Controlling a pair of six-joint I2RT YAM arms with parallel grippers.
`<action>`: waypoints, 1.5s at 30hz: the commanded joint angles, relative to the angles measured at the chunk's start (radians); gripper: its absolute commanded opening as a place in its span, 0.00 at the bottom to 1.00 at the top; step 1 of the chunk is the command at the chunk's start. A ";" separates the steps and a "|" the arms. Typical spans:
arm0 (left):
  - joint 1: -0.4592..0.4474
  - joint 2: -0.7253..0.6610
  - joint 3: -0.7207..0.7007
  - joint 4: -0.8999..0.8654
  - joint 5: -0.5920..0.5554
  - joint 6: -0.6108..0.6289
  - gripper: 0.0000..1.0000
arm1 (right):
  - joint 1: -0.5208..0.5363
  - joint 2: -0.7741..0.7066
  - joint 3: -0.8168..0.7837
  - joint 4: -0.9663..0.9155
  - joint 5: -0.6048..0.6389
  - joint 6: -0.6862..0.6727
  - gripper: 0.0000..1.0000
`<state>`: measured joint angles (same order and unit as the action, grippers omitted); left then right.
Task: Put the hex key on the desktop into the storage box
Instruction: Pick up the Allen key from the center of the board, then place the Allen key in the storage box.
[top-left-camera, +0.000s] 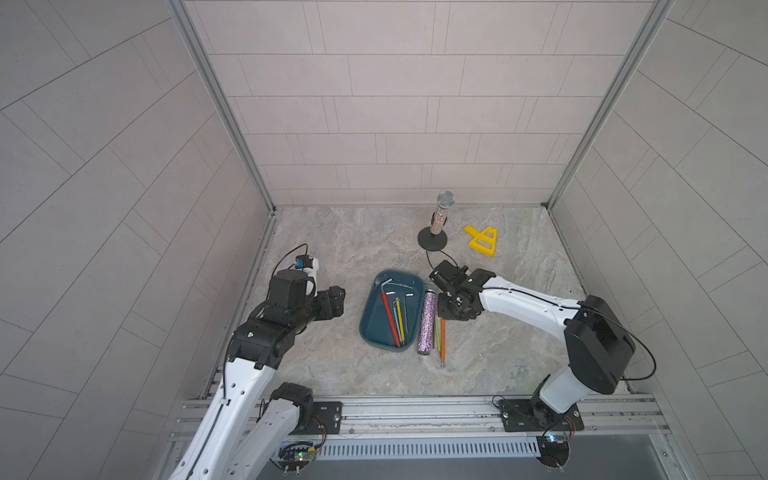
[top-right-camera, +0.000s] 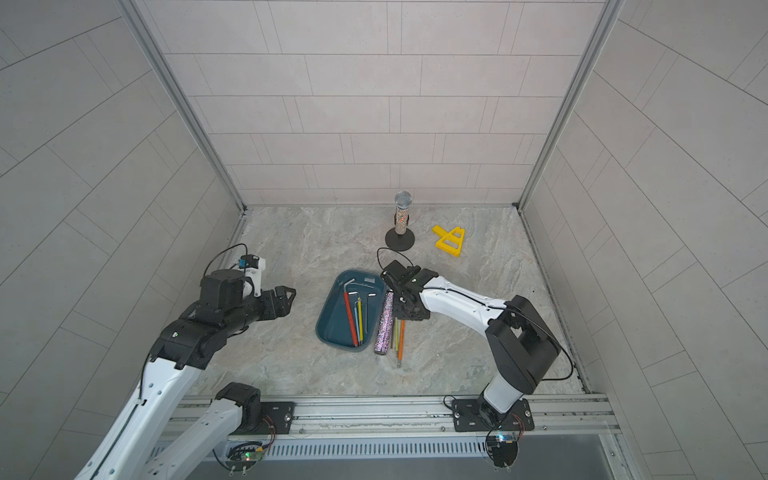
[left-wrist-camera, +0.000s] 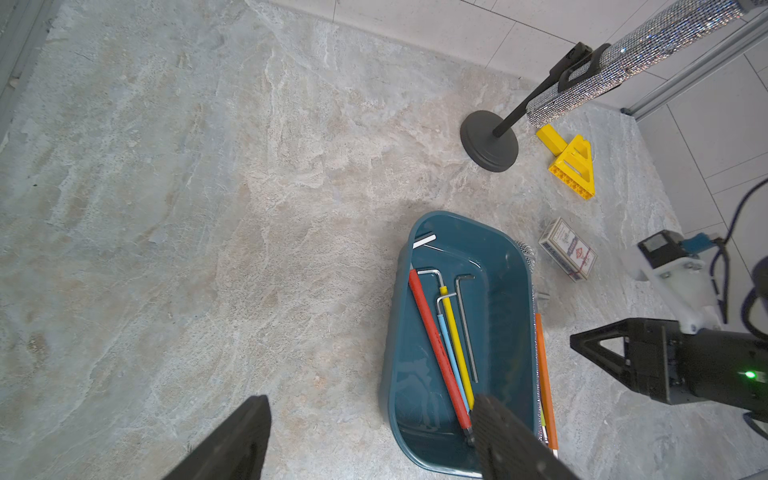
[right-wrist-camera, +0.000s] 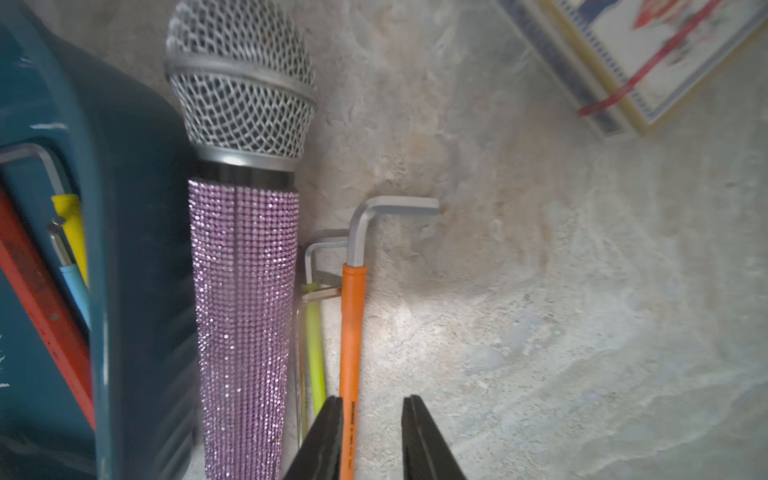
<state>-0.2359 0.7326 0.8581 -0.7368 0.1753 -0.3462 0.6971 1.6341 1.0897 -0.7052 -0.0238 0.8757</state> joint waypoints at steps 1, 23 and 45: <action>0.005 -0.011 -0.009 0.011 -0.005 0.012 0.84 | -0.003 0.038 -0.008 0.028 -0.054 0.009 0.31; 0.007 -0.010 -0.009 0.014 -0.001 0.012 0.84 | -0.014 0.149 -0.016 0.024 -0.058 0.023 0.22; 0.011 -0.007 -0.008 0.014 0.004 0.010 0.84 | 0.039 -0.080 0.100 -0.060 0.135 -0.039 0.00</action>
<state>-0.2310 0.7326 0.8581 -0.7361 0.1761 -0.3462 0.7059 1.5864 1.1427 -0.7460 0.0498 0.8711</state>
